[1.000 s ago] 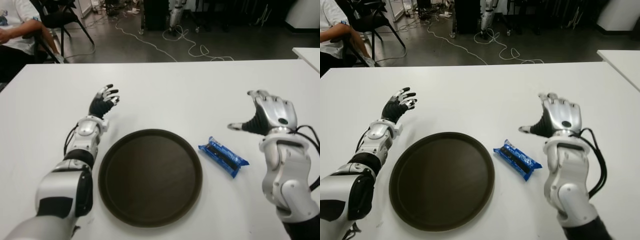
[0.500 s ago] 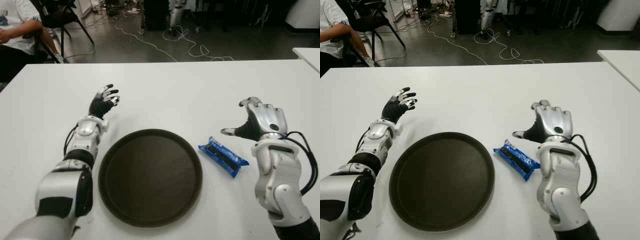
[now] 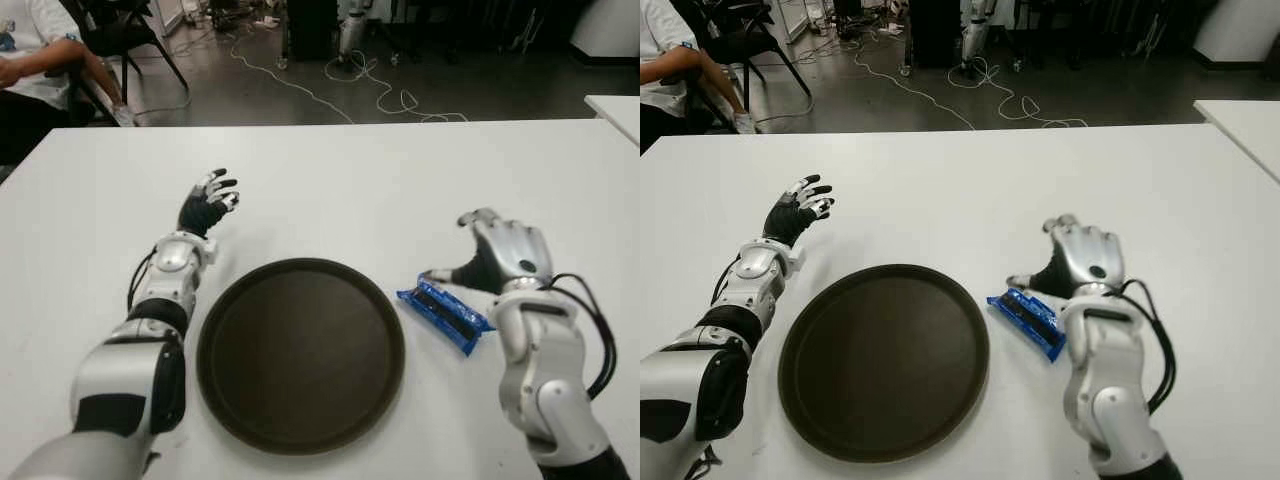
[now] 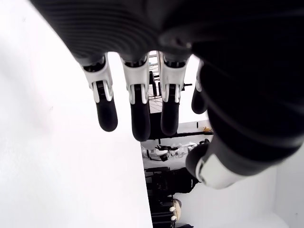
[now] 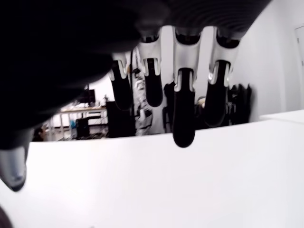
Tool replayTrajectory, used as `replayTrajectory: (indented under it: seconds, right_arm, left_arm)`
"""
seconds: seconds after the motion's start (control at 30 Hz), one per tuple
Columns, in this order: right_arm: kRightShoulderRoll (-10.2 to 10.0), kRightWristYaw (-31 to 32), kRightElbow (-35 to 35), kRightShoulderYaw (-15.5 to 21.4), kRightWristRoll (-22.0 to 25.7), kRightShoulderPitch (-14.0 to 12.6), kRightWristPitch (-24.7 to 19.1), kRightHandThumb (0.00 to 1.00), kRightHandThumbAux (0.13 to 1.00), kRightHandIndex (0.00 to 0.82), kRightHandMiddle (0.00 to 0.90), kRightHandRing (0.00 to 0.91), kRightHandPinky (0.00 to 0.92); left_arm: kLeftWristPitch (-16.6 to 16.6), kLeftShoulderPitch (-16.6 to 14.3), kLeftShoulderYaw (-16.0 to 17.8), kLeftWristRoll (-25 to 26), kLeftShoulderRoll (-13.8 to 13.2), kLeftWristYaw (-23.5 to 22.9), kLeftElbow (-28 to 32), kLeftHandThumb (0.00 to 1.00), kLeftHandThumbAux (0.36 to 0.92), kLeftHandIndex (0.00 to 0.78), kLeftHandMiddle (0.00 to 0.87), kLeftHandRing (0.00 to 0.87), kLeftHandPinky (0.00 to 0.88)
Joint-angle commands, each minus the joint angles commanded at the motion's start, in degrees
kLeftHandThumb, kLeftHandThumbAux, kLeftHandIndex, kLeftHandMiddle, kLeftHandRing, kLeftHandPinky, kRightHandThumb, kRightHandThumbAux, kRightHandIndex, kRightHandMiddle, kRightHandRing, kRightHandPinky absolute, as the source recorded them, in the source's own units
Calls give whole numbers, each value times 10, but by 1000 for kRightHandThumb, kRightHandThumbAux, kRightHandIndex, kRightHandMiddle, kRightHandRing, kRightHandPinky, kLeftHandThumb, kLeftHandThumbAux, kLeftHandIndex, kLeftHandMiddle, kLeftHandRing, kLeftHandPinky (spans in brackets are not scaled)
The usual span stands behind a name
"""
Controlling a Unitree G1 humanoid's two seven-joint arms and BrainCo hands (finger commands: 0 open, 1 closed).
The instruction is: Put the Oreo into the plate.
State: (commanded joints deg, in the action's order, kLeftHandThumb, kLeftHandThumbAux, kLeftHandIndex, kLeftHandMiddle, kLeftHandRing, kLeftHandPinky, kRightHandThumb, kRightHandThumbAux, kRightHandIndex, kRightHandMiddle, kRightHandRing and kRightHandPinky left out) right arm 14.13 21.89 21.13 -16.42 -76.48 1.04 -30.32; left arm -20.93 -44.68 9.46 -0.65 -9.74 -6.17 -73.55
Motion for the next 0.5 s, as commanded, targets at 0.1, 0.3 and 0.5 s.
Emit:
replayTrajectory:
  seconds: [0.1, 0.3, 0.5]
  right_arm:
    - [-5, 7, 3, -5, -4, -4, 1, 0, 516, 273, 357, 385, 381]
    - [-11, 3, -5, -15, -4, -13, 4, 0, 519, 259, 345, 380, 384]
    - [-16, 8, -1, -26, -13, -16, 4, 0, 508, 226, 310, 337, 332]
  left_arm:
    - [0, 0, 0, -1, 0, 1, 0, 13, 723, 114, 208, 207, 212]
    - [1, 0, 2, 2, -1, -2, 0, 13, 728, 111, 204, 205, 205]
    - [3, 0, 3, 3, -1, -2, 0, 17, 732, 107, 200, 204, 211]
